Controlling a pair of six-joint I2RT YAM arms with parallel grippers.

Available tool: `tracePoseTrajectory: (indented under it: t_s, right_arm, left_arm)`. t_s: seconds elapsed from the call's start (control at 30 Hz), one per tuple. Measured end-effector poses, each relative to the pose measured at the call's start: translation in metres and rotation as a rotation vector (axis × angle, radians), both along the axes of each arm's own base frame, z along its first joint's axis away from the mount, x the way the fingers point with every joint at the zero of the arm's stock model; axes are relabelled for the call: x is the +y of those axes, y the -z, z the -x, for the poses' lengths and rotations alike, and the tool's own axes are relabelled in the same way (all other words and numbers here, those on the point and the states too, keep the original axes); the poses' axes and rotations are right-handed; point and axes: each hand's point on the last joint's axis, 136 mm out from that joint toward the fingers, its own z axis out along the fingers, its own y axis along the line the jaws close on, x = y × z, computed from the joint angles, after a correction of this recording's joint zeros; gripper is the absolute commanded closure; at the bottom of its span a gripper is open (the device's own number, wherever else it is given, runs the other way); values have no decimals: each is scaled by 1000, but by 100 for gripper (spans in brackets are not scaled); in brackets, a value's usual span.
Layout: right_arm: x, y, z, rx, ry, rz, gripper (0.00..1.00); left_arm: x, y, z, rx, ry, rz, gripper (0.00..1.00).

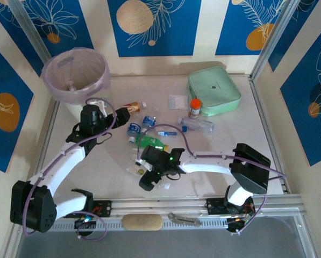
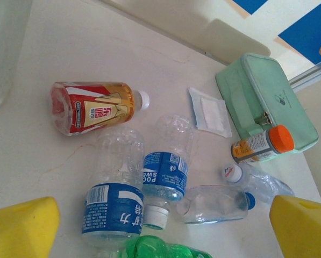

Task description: Put the plastic bottles in the bin

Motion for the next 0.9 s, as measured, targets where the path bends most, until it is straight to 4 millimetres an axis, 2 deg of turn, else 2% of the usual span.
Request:
tracePoseTrajectory:
  t_s: [0.4, 0.53, 0.7, 0.9]
  right_arm:
    - [-6, 21, -4, -45, -44, 81, 18]
    - [-4, 23, -3, -52, -61, 80, 28]
    - [-2, 23, -4, -59, -70, 73, 48]
    - [1, 20, -5, -66, -74, 60, 56]
  left_arm:
    - [11, 1, -1, 5, -66, -11, 0]
    - [20, 0, 1, 3, -106, -18, 0]
    - [25, -1, 3, -1, -136, -16, 0]
    - [28, -4, 3, -7, -150, -11, 0]
